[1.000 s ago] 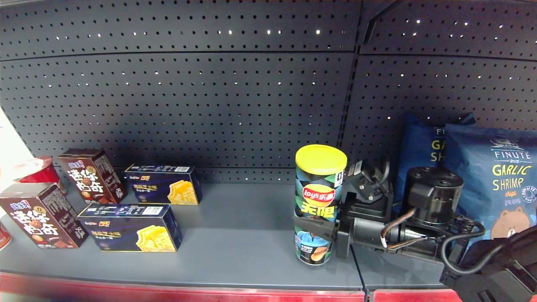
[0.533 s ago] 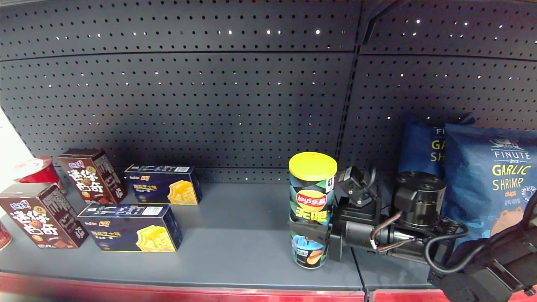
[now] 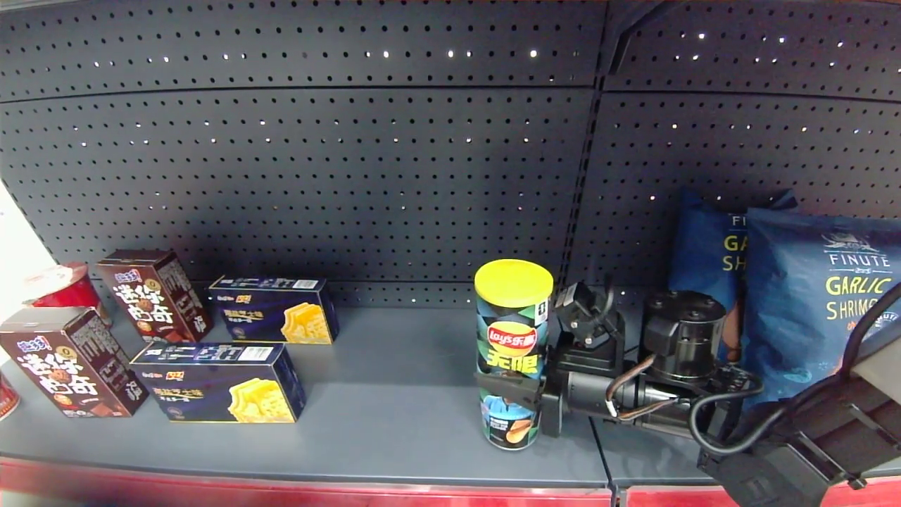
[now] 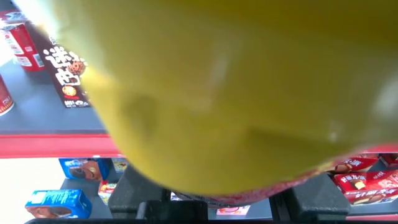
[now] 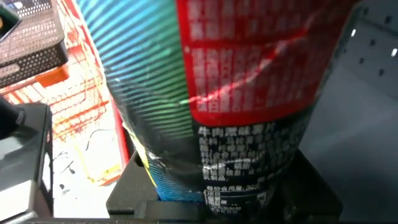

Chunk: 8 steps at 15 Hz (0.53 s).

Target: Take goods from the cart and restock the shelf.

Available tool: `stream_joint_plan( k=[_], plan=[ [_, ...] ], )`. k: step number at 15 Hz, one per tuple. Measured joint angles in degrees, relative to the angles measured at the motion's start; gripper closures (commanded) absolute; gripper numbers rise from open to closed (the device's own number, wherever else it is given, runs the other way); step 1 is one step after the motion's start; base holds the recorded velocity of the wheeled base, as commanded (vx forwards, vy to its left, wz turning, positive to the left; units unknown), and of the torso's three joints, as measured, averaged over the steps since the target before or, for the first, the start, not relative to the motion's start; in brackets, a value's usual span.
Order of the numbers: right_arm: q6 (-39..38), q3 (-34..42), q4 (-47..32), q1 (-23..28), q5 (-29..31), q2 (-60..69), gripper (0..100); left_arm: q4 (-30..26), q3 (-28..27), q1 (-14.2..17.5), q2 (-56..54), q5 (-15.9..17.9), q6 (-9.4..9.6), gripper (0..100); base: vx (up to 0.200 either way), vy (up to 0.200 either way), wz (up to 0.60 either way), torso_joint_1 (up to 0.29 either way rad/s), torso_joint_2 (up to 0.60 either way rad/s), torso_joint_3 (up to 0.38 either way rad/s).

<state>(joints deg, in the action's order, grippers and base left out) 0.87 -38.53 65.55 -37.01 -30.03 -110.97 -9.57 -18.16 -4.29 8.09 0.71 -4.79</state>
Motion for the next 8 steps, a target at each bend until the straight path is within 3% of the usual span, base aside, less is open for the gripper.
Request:
stream_joint_plan(
  k=[8],
  plan=[
    [0.1, -0.7, 0.2, -0.7, -0.2, -2.0, 100, -0.1, 0.2, 0.0, 0.0, 0.0, 0.0, 100, 0.0, 0.0, 0.0, 0.0, 0.0, 0.0]
  ],
)
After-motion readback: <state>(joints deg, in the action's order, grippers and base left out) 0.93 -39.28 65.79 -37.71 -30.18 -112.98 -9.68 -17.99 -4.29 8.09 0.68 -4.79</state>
